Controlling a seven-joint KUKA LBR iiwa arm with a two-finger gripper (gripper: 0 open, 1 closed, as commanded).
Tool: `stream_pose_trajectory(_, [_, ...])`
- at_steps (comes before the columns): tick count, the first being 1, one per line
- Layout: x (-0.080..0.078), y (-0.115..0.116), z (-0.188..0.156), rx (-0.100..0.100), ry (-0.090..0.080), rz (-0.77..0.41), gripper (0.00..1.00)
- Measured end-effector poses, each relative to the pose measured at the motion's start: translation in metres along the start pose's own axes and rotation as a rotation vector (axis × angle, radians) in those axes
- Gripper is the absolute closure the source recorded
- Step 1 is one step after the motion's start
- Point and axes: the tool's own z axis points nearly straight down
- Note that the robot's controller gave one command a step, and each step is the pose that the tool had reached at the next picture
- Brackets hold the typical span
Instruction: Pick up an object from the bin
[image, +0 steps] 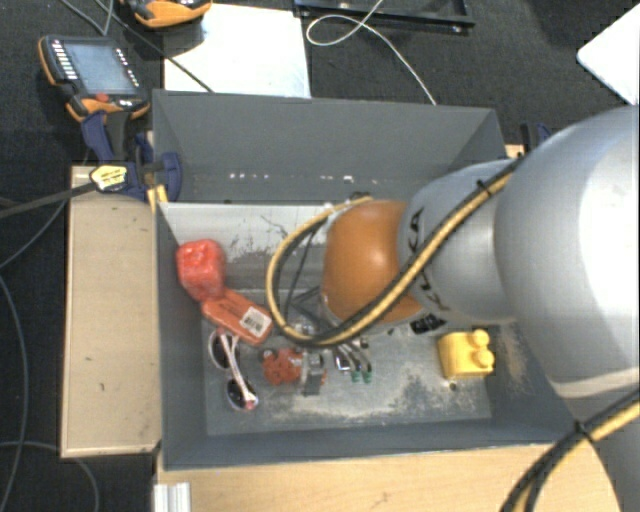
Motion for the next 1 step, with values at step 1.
stream_pose_trajectory(1, [0.015, -0.0001, -0.0549, 0.002, 0.012, -0.009, 1.0])
